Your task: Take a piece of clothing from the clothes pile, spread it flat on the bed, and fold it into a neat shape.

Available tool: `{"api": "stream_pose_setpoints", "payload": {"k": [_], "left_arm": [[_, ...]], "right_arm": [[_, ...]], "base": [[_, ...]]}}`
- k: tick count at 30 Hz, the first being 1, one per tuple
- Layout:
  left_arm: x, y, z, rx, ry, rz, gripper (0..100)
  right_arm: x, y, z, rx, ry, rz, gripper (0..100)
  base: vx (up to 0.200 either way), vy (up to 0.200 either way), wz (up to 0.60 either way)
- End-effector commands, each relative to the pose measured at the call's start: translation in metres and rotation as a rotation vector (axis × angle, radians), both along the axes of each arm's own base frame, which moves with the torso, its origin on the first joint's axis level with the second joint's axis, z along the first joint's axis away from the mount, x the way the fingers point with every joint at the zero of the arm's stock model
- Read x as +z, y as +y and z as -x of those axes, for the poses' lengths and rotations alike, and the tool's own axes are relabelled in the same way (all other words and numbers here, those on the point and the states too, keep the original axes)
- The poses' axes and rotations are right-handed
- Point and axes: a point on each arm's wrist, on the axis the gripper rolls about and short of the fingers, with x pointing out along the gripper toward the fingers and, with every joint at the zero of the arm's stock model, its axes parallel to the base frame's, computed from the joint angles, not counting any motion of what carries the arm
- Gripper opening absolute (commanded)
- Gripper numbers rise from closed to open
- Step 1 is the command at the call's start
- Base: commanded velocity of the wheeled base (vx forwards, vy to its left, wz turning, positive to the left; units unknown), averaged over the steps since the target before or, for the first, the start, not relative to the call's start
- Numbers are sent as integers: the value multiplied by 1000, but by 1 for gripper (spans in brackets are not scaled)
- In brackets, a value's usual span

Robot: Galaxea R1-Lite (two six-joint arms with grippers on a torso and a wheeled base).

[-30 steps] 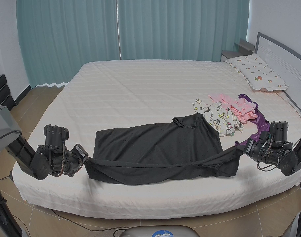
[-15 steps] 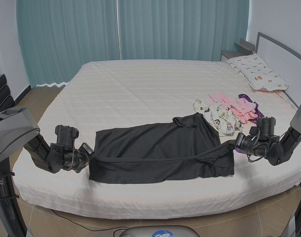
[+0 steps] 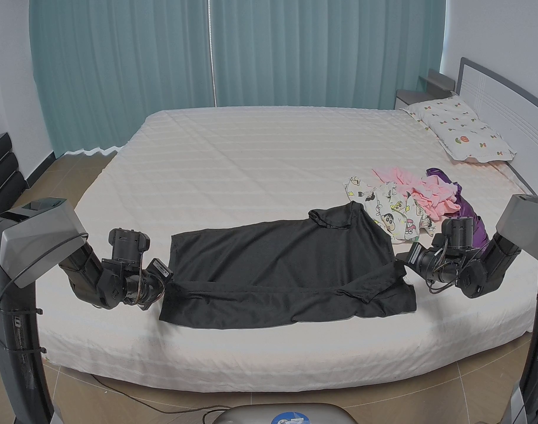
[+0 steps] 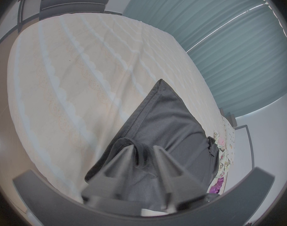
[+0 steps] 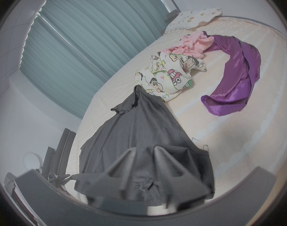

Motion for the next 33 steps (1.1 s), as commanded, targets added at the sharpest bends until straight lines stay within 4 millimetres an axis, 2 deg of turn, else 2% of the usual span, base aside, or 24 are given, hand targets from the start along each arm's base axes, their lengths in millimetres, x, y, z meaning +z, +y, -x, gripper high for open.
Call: {"api": "stream_pose_setpoints", "payload": {"k": [1, 5, 8, 11, 13, 14, 17, 26, 33], "left_arm": [[-4, 0, 1, 3, 14, -1, 100], [6, 3, 6, 16, 8, 10, 100], [37, 9, 17, 47, -6, 85, 100], [58, 8, 31, 12, 6, 178, 100], [60, 8, 33, 7, 9, 190, 100], [59, 7, 38, -7, 33, 240, 100], [56, 8, 37, 10, 47, 266, 100], [50, 13, 38, 5, 74, 295, 100], [46, 13, 38, 5, 85, 293, 100]], "right_arm": [[-1, -3, -1, -42, 6, -13, 100], [19, -4, 2, -116, -19, -45, 100], [34, 5, 11, -158, -2, -118, 100], [33, 18, 20, -184, 74, -183, 100], [32, 19, 20, -191, 85, -193, 100], [17, 19, 20, -215, 145, -206, 100], [-5, 16, 20, -230, 204, -194, 100], [-18, 26, 27, -207, 246, -183, 100], [-23, 27, 24, -204, 252, -186, 100]], "base": [[0, 0, 0], [0, 0, 0], [0, 0, 0], [0, 0, 0], [0, 0, 0], [0, 0, 0], [0, 0, 0], [200, 0, 0], [0, 0, 0]]}}
